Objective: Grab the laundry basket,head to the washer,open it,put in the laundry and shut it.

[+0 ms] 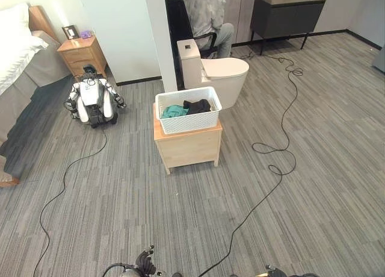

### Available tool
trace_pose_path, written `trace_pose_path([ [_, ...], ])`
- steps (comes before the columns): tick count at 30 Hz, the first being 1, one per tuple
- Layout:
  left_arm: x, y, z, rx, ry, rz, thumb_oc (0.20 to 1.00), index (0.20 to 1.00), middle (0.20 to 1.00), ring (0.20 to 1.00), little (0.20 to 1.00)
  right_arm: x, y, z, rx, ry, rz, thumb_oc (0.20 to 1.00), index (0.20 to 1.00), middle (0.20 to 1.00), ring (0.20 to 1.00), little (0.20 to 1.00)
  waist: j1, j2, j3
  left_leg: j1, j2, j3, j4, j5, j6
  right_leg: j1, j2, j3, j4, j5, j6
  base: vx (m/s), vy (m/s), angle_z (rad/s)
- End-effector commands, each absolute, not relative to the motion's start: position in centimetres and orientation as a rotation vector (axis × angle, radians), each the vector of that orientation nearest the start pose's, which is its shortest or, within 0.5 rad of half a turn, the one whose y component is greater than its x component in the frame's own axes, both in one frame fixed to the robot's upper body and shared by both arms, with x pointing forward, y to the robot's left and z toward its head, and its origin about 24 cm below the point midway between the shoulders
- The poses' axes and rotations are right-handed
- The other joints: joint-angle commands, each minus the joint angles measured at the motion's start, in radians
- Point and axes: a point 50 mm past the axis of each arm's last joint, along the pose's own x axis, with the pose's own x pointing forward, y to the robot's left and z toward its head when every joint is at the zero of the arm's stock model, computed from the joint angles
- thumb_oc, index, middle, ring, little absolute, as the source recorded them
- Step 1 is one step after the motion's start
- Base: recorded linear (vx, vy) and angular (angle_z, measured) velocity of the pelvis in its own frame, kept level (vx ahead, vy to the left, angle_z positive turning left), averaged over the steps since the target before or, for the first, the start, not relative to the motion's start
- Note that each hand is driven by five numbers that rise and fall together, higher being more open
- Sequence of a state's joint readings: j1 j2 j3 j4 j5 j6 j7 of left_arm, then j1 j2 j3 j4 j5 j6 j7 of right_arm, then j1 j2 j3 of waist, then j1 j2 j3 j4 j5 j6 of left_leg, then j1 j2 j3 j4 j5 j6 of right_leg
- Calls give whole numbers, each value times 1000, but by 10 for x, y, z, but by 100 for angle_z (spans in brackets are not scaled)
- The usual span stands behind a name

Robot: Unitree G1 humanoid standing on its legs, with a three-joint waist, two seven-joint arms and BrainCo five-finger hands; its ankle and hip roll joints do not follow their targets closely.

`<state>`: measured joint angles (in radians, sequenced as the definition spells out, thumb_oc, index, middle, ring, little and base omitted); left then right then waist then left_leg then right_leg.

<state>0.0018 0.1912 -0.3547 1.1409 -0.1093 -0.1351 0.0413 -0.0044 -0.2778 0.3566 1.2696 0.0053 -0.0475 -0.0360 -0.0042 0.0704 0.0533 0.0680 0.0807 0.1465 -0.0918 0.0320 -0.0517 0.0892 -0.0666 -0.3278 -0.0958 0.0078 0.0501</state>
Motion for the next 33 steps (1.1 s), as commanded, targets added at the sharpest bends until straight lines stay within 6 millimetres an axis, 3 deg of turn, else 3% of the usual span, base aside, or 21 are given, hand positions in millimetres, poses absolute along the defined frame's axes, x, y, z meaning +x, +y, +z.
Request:
trace_pose_path([
  [1,125,196,-155,310,1005,-89,1000,1000,1000,1000,1000,89,-226,-164,-480,1230,144,1000,1000,1000,1000,1000,13,-56,1,37,7,-49,4,-72,-30,-4,-72,38,9,-24,67,0,0,0],
  [12,125,202,-155,305,1007,-57,1000,1000,1000,1000,1000,78,-232,-165,-476,1269,122,1000,1000,1000,1000,1000,5,-65,0,42,22,-45,4,-70,-37,0,-58,46,9,-32,61,9,-30,-2],
  [26,124,207,-154,317,1013,-50,1000,1000,1000,1000,1000,87,-229,-164,-466,1227,127,1000,1000,1000,1000,1000,3,-71,-3,56,35,-41,4,-73,-42,7,-45,59,9,-40,54,0,-7,0],
  [33,131,216,-149,306,984,-14,1000,1000,1000,1000,1000,94,-233,-161,-453,1207,104,1000,1000,1000,1000,1000,7,-76,20,7,80,-58,61,-57,-68,-3,-7,72,9,-64,22,-23,-103,1],
])
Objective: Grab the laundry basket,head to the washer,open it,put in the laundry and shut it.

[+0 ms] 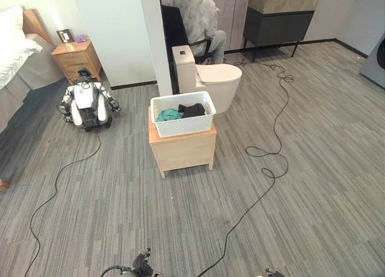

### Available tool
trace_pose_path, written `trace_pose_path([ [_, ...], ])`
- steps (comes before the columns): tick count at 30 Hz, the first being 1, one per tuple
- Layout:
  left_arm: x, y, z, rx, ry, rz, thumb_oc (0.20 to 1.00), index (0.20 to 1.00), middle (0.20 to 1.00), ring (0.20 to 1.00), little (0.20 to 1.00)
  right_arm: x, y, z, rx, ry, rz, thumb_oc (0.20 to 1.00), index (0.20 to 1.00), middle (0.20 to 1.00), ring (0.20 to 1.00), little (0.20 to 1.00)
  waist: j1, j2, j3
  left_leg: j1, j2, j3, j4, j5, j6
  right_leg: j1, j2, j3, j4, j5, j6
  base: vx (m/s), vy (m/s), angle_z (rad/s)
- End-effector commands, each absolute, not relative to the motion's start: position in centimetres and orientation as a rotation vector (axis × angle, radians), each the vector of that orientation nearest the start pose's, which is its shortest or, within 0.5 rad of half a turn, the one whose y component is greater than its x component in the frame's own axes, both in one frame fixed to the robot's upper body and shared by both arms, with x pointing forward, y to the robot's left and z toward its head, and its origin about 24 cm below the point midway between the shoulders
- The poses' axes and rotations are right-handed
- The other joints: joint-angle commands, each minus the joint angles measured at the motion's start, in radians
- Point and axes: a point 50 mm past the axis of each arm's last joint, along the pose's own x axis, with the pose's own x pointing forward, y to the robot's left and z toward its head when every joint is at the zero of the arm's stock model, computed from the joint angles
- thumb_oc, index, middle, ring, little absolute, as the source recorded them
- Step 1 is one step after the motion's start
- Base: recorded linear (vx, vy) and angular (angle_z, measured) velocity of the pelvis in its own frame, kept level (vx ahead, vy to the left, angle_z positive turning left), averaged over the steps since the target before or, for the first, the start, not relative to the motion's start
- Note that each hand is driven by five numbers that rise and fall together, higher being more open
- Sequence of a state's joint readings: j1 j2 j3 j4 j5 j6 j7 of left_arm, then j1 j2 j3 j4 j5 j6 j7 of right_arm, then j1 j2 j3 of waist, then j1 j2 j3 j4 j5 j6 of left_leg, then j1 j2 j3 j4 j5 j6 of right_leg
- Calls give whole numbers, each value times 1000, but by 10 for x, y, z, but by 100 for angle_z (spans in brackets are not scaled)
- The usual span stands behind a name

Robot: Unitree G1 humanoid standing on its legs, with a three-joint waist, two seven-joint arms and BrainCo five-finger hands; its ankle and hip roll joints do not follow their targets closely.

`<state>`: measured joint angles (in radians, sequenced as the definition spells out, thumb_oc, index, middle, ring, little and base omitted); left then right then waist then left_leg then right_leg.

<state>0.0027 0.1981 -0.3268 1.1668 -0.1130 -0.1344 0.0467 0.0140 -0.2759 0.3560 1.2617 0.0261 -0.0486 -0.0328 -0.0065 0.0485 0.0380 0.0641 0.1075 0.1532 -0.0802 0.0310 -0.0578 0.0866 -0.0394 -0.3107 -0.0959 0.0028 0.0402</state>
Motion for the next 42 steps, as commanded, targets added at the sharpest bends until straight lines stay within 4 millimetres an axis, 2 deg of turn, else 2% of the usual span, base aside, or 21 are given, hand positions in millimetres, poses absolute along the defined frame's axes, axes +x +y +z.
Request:
trace_pose_path([
  [1,131,217,-149,305,982,-12,1000,1000,1000,1000,1000,95,-233,-161,-451,1202,105,1000,1000,1000,1000,1000,10,-56,40,-2,63,-68,76,-55,-68,2,-25,56,9,-64,22,-29,-211,3],
  [2,130,219,-148,293,979,0,1000,1000,1000,1000,1000,99,-232,-160,-453,1188,109,1000,1000,1000,1000,1000,21,-68,64,-50,80,-90,187,-40,-77,11,-9,62,9,-70,2,-29,-175,3],
  [7,131,219,-148,269,974,21,1000,1000,1000,1000,1000,108,-235,-156,-447,1150,95,1000,1000,1000,1000,1000,32,-77,107,-178,66,-140,385,17,-65,23,4,56,9,-77,-18,-5,-105,-2],
  [8,135,218,-146,245,956,36,1000,1000,1000,1000,1000,117,-238,-152,-446,1113,76,1000,1000,1000,1000,1000,40,-84,122,-265,4,-135,363,-26,-31,31,-4,51,9,-89,-12,104,-25,10],
  [9,136,218,-146,234,948,42,1000,1000,1000,1000,1000,123,-239,-150,-443,1091,70,1000,1000,1000,1000,1000,47,-87,121,-296,-29,-137,322,-19,-20,31,-5,54,9,-93,-7,140,30,20],
  [11,141,217,-143,207,918,64,1000,1000,1000,1000,1000,139,-237,-144,-444,1029,62,1000,1000,1000,1000,1000,83,-75,125,-391,-70,-129,196,74,-20,52,19,74,9,-125,-3,227,84,9],
  [14,144,218,-141,189,894,86,1000,1000,1000,1000,1000,151,-232,-140,-443,989,71,1000,1000,1000,1000,1000,116,-78,124,-427,-86,-135,123,106,-26,79,27,110,9,-153,2,311,91,-31],
  [18,140,221,-141,168,895,108,1000,1000,1000,1000,1000,161,-220,-138,-430,954,102,1000,1000,1000,1000,1000,154,-85,96,-424,-57,-135,123,143,-17,168,5,166,9,-193,28,462,181,-100],
  [19,142,223,-138,177,882,97,1000,1000,1000,1000,1000,160,-217,-139,-422,955,110,1000,1000,1000,1000,1000,158,-104,91,-453,-76,-135,219,123,3,175,-36,167,60,-207,37,464,213,-71],
  [21,141,225,-138,190,884,93,1000,1000,1000,1000,1000,158,-215,-140,-413,957,113,1000,1000,1000,1000,1000,161,-114,83,-451,-84,-126,247,98,17,166,-57,176,99,-205,47,367,200,-36],
  [24,146,229,-136,232,877,67,1000,1000,1000,1000,1000,152,-216,-143,-376,976,97,1000,1000,1000,1000,1000,151,-133,74,-410,-127,-105,269,31,63,88,-103,198,314,-83,92,363,221,-36],
  [25,146,229,-136,232,877,67,1000,1000,1000,1000,1000,152,-216,-143,-376,976,97,1000,1000,1000,1000,1000,151,-133,74,-410,-126,-105,269,32,63,87,-103,198,314,-83,92,274,258,-24],
  [26,155,228,-130,249,839,47,1000,1000,1000,1000,1000,149,-217,-143,-365,985,89,1000,1000,1000,1000,1000,119,-120,92,-369,-147,-112,254,3,97,-19,-107,229,533,53,100,258,259,-16],
  [28,159,228,-128,252,819,41,1000,1000,1000,1000,1000,148,-218,-143,-355,984,80,1000,1000,1000,1000,1000,99,-102,106,-337,-150,-118,243,-14,110,-83,-108,229,604,87,105,267,217,27],
  [29,167,228,-122,258,781,36,1000,1000,1000,1000,1000,147,-220,-143,-340,980,58,1000,1000,1000,1000,1000,78,-72,122,-269,-139,-134,214,-29,118,-179,-122,184,611,59,81,330,96,45],
  [31,173,226,-117,262,743,29,1000,1000,1000,1000,1000,135,-225,-146,-332,1018,41,1000,1000,1000,1000,1000,41,-65,134,-187,-149,-167,181,-58,110,-222,-116,157,434,-25,64,447,19,9],
  [32,173,226,-117,262,743,29,1000,1000,1000,1000,1000,135,-225,-146,-332,1018,41,1000,1000,1000,1000,1000,40,-64,139,-179,-149,-169,180,-60,110,-213,-115,154,432,-26,63,444,-96,13],
  [33,179,224,-113,268,709,24,1000,1000,1000,1000,1000,128,-229,-148,-327,1037,23,1000,1000,1000,1000,1000,22,-81,142,-136,-167,-184,165,-84,104,-257,-105,177,262,4,82,239,-72,39],
  [34,179,224,-113,268,709,24,1000,1000,1000,1000,1000,128,-229,-148,-328,1037,23,1000,1000,1000,1000,1000,21,-78,148,-127,-165,-186,163,-86,103,-244,-102,174,254,5,82,354,-108,25],
  [37,192,219,-104,260,641,23,1000,1000,1000,1000,1000,124,-233,-148,-316,1048,-3,1000,1000,1000,1000,1000,-1,-96,163,-61,-179,-219,161,-134,92,-295,-102,181,83,95,122,355,-118,44],
  [42,198,212,-98,259,591,21,1000,1000,1000,1000,1000,112,-237,-150,-309,1060,-18,1000,1000,1000,1000,1000,-12,-132,151,19,-195,-262,159,-193,80,-269,-85,198,49,125,119,277,-136,63],
])
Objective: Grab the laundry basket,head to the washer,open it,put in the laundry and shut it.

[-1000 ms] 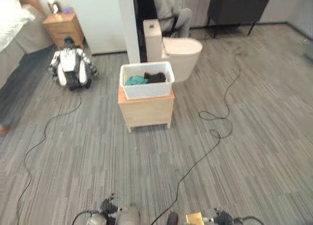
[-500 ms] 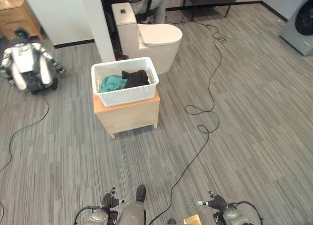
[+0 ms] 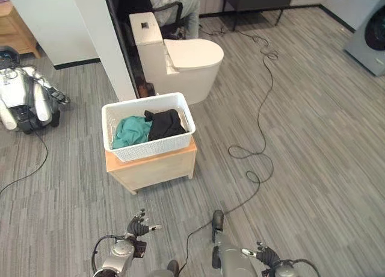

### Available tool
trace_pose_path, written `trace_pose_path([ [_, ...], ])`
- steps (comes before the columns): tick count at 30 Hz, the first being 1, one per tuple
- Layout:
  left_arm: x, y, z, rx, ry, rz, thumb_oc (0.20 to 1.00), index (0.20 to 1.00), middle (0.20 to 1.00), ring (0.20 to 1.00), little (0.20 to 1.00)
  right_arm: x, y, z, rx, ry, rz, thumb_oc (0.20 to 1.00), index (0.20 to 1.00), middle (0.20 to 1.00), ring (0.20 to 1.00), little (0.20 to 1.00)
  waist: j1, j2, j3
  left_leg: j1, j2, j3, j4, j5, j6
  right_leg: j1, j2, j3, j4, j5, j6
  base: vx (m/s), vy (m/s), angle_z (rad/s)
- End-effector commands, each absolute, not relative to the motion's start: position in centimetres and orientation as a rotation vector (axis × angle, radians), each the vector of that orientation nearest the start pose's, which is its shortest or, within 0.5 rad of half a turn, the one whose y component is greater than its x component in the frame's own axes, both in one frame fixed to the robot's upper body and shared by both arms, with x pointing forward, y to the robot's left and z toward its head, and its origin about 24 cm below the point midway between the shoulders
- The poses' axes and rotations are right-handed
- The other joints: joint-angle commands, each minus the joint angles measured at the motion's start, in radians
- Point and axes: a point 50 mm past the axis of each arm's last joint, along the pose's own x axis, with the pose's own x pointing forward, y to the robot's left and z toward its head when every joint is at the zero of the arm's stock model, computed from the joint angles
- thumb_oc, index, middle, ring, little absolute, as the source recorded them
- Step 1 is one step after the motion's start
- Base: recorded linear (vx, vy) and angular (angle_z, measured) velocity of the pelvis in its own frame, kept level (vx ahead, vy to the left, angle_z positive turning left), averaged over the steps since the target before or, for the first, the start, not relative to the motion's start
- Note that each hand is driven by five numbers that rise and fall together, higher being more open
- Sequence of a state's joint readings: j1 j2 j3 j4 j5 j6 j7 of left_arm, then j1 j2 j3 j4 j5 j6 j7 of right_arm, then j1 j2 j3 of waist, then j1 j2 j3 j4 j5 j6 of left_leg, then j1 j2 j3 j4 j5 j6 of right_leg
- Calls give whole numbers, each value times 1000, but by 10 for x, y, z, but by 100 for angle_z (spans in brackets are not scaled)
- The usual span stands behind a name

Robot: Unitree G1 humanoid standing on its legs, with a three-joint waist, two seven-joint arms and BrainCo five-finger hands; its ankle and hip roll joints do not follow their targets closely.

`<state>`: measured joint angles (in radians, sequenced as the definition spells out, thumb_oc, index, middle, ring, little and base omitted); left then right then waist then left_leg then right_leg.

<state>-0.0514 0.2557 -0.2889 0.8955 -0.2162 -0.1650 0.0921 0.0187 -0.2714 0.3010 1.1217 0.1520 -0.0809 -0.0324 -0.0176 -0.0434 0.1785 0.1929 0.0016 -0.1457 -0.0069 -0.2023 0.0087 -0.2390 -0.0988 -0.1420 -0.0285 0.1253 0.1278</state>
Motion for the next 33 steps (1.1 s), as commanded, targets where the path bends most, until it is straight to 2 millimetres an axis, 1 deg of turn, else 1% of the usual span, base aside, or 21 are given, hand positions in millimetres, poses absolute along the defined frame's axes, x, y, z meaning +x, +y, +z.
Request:
trace_pose_path([
  [1,198,205,-97,244,577,18,1000,1000,1000,1000,1000,114,-242,-146,-301,1031,-42,1000,1000,1000,1000,1000,-5,-51,-8,-78,-63,18,76,19,-2,75,-18,35,1,3,18,299,-285,81],
  [2,199,205,-96,247,573,24,1000,1000,1000,1000,1000,117,-243,-144,-288,1009,-59,1000,1000,1000,1000,1000,-7,-55,-13,-70,-47,0,76,12,-9,73,-4,42,23,-9,7,467,-475,58],
  [3,196,206,-97,234,572,49,1000,1000,1000,1000,1000,127,-248,-137,-272,951,-103,1000,1000,1000,1000,1000,-6,-60,-29,-50,-9,-9,78,0,-28,76,18,31,56,-37,-8,261,-298,26],
  [6,193,206,-97,219,568,69,1000,1000,1000,1000,1000,136,-252,-130,-272,900,-124,1000,1000,1000,1000,1000,-4,-57,-33,-50,12,-6,91,-1,-41,84,26,14,66,-53,-16,158,-209,9],
  [7,190,211,-91,225,537,94,1000,1000,1000,1000,1000,161,-262,-108,-261,742,-191,1000,1000,1000,1000,1000,2,-60,-28,-89,34,-3,178,40,-69,114,43,-2,70,-78,-30,130,-248,-6],
  [9,188,219,-81,248,487,111,1000,1000,1000,1000,1000,178,-278,-82,-246,593,-266,1000,1000,1000,1000,1000,19,-71,-9,-176,47,-11,339,93,-82,150,58,-5,62,-100,-52,97,-270,5],
  [10,186,221,-76,261,465,107,1000,1000,1000,1000,1000,183,-282,-72,-250,544,-285,1000,1000,1000,1000,1000,25,-71,-1,-220,53,-16,405,104,-78,160,63,-11,61,-110,-61,39,-201,14],
  [11,189,227,-62,308,399,98,1000,1000,1000,1000,1000,195,-293,-52,-264,451,-318,1000,1000,1000,1000,1000,41,-70,19,-285,73,-14,428,125,-66,182,66,-21,58,-135,-73,24,-115,15],
  [12,188,227,-62,308,400,98,1000,1000,1000,1000,1000,195,-293,-52,-264,452,-318,1000,1000,1000,1000,1000,40,-70,18,-285,73,-15,429,124,-66,182,66,-22,58,-135,-73,32,-88,28],
  [15,196,226,-21,253,220,76,1000,1000,1000,1000,1000,211,-306,-27,-317,360,-333,1000,1000,1000,1000,1000,68,-66,41,-350,100,-10,313,115,-65,202,51,-49,53,-161,-69,58,10,50],
  [16,192,224,-5,214,163,38,1000,1000,1000,1000,1000,218,-309,-18,-335,331,-328,1000,1000,1000,1000,1000,78,-56,46,-363,108,-20,239,154,-76,209,54,-54,52,-170,-70,130,141,38],
  [17,187,219,23,138,56,-17,1000,1000,1000,1000,1000,232,-314,-3,-362,279,-323,1000,1000,1000,1000,1000,102,-25,50,-390,135,-21,119,233,-93,224,62,-56,52,-189,-68,111,120,20],
  [18,185,220,23,136,58,-16,1000,1000,1000,1000,1000,233,-313,-3,-362,280,-321,1000,1000,1000,1000,1000,101,-25,49,-382,137,-19,104,240,-94,224,63,-55,53,-189,-69,116,143,5],
  [19,185,218,34,131,18,-40,1000,1000,1000,1000,1000,241,-314,4,-376,256,-323,1000,1000,1000,1000,1000,111,-15,55,-401,149,-1,73,274,-102,235,60,-60,55,-203,-69,76,85,-14],
  [22,189,222,63,156,-88,-37,1000,1000,1000,1000,1000,269,-300,28,-399,169,-268,1000,1000,1000,1000,1000,141,8,56,-392,146,43,57,281,-100,262,52,-51,80,-230,-63,185,186,-20],
  [24,199,226,74,227,-131,-14,1000,1000,1000,1000,1000,286,-292,41,-392,133,-234,1000,1000,1000,1000,1000,156,6,57,-393,125,57,81,262,-95,266,30,-36,88,-232,-58,172,189,-53],
  [25,211,224,83,285,-172,-15,1000,1000,1000,1000,1000,299,-285,51,-384,107,-208,1000,1000,1000,1000,1000,163,4,57,-397,116,72,87,257,-92,266,15,-34,84,-228,-54,93,124,-44],
  [26,212,224,84,285,-175,-13,1000,1000,1000,1000,1000,300,-284,52,-384,104,-208,1000,1000,1000,1000,1000,164,3,59,-397,115,74,88,257,-91,265,14,-33,84,-228,-53,39,114,-39],
  [29,236,227,105,410,-260,19,1000,1000,1000,1000,1000,325,-263,80,-371,10,-149,1000,1000,1000,1000,1000,166,4,85,-422,101,99,92,245,-85,234,-7,-20,74,-212,-40,-61,109,-14],
  [31,262,226,124,459,-333,64,1000,1000,1000,1000,1000,342,-248,106,-362,-66,-119,1000,1000,1000,1000,1000,158,1,111,-454,95,117,92,244,-85,188,-20,-10,71,-191,-32,-146,98,-16],
  [33,289,225,151,494,-422,137,1000,1000,1000,1000,1000,357,-236,132,-370,-133,-99,1000,1000,1000,1000,1000,151,-2,129,-480,92,127,87,248,-86,143,-24,-3,72,-175,-28,-137,65,-12],
])
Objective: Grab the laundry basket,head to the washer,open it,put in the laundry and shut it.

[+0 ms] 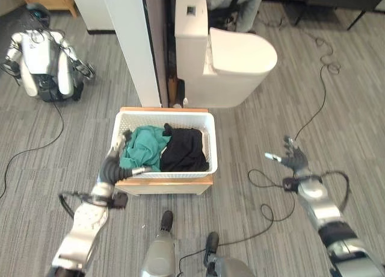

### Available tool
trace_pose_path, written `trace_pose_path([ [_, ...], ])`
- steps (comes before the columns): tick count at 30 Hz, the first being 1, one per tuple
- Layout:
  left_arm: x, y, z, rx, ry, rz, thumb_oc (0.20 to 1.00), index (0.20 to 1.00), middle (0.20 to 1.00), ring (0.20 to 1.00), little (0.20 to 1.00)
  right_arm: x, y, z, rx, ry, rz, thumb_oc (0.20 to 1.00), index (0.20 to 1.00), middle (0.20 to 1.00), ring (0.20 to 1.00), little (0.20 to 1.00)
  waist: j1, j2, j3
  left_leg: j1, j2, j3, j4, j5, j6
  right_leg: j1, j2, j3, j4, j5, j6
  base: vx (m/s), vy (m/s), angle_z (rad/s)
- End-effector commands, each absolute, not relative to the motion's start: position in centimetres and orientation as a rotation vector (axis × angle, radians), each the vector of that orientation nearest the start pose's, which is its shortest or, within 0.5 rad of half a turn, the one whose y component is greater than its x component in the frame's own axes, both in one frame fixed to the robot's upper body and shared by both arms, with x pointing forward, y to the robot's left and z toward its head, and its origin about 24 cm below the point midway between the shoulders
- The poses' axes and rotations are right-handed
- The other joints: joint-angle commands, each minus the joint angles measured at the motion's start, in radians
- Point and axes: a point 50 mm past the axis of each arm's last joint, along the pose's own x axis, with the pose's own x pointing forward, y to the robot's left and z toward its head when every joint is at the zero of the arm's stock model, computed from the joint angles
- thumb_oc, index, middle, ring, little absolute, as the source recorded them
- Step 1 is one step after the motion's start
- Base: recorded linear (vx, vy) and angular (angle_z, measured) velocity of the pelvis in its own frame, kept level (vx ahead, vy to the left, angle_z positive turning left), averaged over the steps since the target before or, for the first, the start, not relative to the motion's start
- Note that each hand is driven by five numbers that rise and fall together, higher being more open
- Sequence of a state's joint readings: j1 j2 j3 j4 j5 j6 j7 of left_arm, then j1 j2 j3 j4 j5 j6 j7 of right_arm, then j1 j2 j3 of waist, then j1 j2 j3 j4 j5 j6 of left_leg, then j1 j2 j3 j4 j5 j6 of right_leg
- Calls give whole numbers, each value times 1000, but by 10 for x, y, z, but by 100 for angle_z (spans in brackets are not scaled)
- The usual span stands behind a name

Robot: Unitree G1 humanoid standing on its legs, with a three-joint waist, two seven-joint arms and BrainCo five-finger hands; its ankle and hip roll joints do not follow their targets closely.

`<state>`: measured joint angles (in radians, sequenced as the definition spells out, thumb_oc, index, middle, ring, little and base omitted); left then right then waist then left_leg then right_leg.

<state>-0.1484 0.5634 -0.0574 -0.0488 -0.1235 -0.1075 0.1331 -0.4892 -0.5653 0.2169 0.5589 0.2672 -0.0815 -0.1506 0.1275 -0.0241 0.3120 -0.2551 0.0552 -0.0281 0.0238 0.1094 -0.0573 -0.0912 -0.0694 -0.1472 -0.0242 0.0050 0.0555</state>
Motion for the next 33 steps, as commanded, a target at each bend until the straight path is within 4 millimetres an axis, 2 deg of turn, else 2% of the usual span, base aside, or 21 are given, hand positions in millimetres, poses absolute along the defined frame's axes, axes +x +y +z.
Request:
trace_pose_path([
  [1,304,224,167,515,-464,182,1000,1000,1000,1000,1000,365,-228,149,-368,-174,-86,1000,1000,1000,1000,1000,0,-25,5,-48,38,17,53,-60,-22,-24,-56,5,65,-46,47,-132,52,-14],
  [2,320,219,185,510,-504,205,1000,1000,1000,1000,1000,372,-221,165,-370,-211,-76,1000,1000,1000,1000,1000,-5,-27,18,-63,36,20,48,-55,-21,-49,-57,10,64,-36,50,-141,51,-17],
  [3,344,214,214,521,-546,265,1000,1000,1000,1000,1000,381,-208,187,-373,-259,-53,1000,1000,1000,1000,1000,-18,-33,34,-85,36,30,43,-45,-25,-80,-60,7,59,-20,55,-117,38,-12],
  [6,367,221,261,538,-582,389,1000,1000,1000,1000,1000,390,-187,214,-378,-321,-28,1000,1000,1000,1000,1000,-33,-36,64,-120,35,32,44,-33,-28,-118,-59,7,44,5,66,-72,18,-1],
  [7,368,220,263,538,-585,390,1000,1000,1000,1000,1000,390,-187,216,-377,-325,-29,1000,1000,1000,1000,1000,-33,-36,66,-122,35,32,44,-33,-28,-119,-59,7,43,6,66,-37,-1,-14],
  [10,361,237,289,543,-652,516,1000,1000,1000,1000,1000,389,-179,221,-361,-357,-16,1000,1000,1000,1000,1000,-33,-39,82,-136,35,35,43,-31,-30,-135,-61,2,27,22,72,-13,-9,-20],
  [12,354,243,291,531,-676,543,1000,1000,1000,1000,1000,386,-180,219,-356,-365,-21,1000,1000,1000,1000,1000,-30,-41,88,-147,34,33,46,-30,-32,-142,-63,1,19,30,73,0,0,0],
  [15,344,257,282,556,-665,588,1000,1000,1000,1000,1000,383,-184,216,-349,-366,-19,1000,1000,1000,1000,1000,-23,-41,89,-154,32,32,48,-33,-32,-149,-64,1,8,35,73,0,0,0],
  [16,341,267,266,545,-605,600,1000,1000,1000,1000,1000,381,-184,213,-341,-361,-13,1000,1000,1000,1000,1000,-23,-40,88,-155,31,34,47,-32,-32,-152,-65,-1,6,36,71,0,0,0],
  [17,341,267,265,545,-603,600,1000,1000,1000,1000,1000,381,-184,212,-341,-359,-11,1000,1000,1000,1000,1000,-24,-40,86,-155,31,34,47,-32,-32,-152,-65,-1,6,36,71,0,0,0],
  [18,342,279,253,544,-533,621,1000,1000,1000,1000,1000,380,-184,208,-339,-347,-8,1000,1000,1000,1000,1000,-23,-36,85,-156,31,33,45,-30,-32,-154,-67,-1,6,37,70,0,0,0],
  [19,342,280,253,544,-532,621,1000,1000,1000,1000,1000,380,-184,208,-339,-346,-7,1000,1000,1000,1000,1000,-24,-37,84,-156,31,33,45,-29,-32,-154,-67,-1,6,36,70,0,0,0],
  [20,343,296,248,544,-462,662,1000,1000,1000,1000,1000,379,-183,205,-336,-334,3,1000,1000,1000,1000,1000,-26,-32,83,-155,31,32,43,-27,-32,-155,-67,-3,7,37,70,0,0,0],
  [22,343,303,247,552,-437,681,1000,1000,1000,1000,1000,378,-183,204,-334,-332,8,1000,1000,1000,1000,1000,-27,-30,84,-154,31,30,38,-25,-32,-155,-67,-5,8,36,69,0,0,0],
  [23,335,318,238,568,-391,719,1000,1000,1000,1000,1000,376,-182,200,-330,-328,16,1000,1000,1000,1000,1000,-23,-27,87,-150,29,28,35,-24,-32,-154,-66,-7,9,35,69,0,0,0],
  [24,335,319,238,568,-390,720,1000,1000,1000,1000,1000,376,-182,200,-330,-327,16,1000,1000,1000,1000,1000,-24,-27,86,-150,29,28,35,-24,-32,-153,-66,-7,9,35,69,0,0,0],
  [27,320,334,208,585,-286,715,1000,1000,1000,1000,1000,374,-184,194,-333,-308,19,1000,1000,1000,1000,1000,-13,-21,90,-143,29,26,34,-26,-29,-150,-66,-9,10,33,66,3,-13,-1],
  [29,319,335,201,586,-260,700,1000,1000,1000,1000,1000,374,-181,195,-325,-308,31,1000,1000,1000,1000,1000,-16,-19,92,-141,30,27,34,-25,-30,-151,-66,-8,12,32,64,-4,-4,2],
  [31,327,331,189,536,-204,650,1000,1000,1000,1000,1000,374,-178,193,-300,-301,48,1000,1000,1000,1000,1000,-22,-16,95,-138,31,27,33,-22,-30,-152,-65,-8,16,31,63,-8,-16,5],
  [32,335,324,175,470,-141,583,1000,1000,1000,1000,1000,374,-174,189,-278,-287,66,1000,1000,1000,1000,1000,-24,-13,99,-135,31,26,31,-17,-30,-151,-64,-9,20,30,61,-3,-13,4],
  [33,336,324,175,468,-142,581,1000,1000,1000,1000,1000,374,-174,189,-277,-287,64,1000,1000,1000,1000,1000,-23,-12,100,-134,31,25,30,-17,-30,-150,-63,-10,20,30,61,0,0,0],
])
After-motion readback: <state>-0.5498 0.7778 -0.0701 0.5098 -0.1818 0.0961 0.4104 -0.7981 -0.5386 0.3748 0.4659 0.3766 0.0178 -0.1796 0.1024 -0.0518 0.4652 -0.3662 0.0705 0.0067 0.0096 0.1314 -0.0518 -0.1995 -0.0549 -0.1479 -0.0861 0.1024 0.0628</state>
